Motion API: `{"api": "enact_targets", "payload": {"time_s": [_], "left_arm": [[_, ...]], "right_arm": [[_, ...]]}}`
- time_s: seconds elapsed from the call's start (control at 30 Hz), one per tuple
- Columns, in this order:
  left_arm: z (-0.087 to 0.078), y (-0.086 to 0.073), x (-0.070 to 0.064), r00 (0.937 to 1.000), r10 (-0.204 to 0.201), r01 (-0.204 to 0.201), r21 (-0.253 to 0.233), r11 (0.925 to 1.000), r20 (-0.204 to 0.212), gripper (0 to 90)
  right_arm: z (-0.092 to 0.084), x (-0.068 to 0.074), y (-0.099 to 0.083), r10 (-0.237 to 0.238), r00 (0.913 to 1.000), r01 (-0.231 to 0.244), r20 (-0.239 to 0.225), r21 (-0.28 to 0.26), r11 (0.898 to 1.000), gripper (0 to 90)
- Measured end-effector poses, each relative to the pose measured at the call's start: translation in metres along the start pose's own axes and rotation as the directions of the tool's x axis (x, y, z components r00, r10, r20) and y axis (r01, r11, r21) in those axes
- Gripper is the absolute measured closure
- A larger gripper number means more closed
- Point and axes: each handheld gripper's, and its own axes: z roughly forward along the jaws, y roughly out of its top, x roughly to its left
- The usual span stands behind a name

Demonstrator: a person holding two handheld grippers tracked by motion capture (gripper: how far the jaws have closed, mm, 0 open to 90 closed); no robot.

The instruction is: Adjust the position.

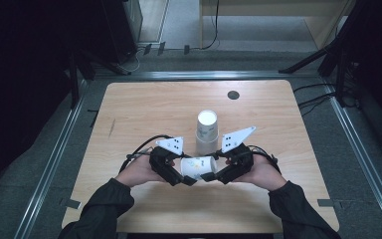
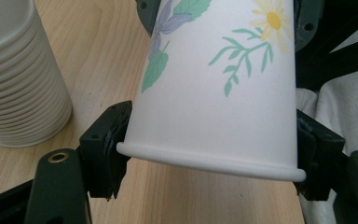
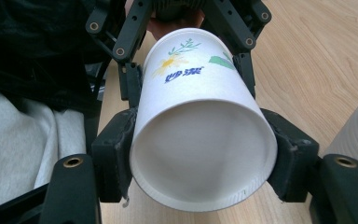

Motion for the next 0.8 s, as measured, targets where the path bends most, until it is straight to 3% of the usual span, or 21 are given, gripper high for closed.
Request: {"api": "enact_targets", "payload": {"time_s": [0.27, 0.57, 0.8], "left_arm": [[-0.009, 0.001, 0.001, 0.9999, -0.006, 0.006, 0.005, 1.0, -0.008, 26.4], [-0.026, 0.008, 0.005, 0.9997, -0.01, 0.011, 0.044, 0.999, -0.021, 26.3], [-0.036, 0.019, 0.01, 0.9974, 0.013, -0.003, 0.14, 0.9901, -0.071, 26.3]], "right_arm": [[0.002, 0.001, 0.0, -0.01, 0.9996, 0.01, 0.026, 0.021, 1.0, 25.3], [0.0, -0.002, -0.003, -0.01, 0.9984, 0.008, 0.055, 0.038, 0.999, 24.1], [-0.001, -0.003, -0.004, -0.009, 0.9969, 0.005, 0.078, 0.043, 0.999, 24.1]]}}
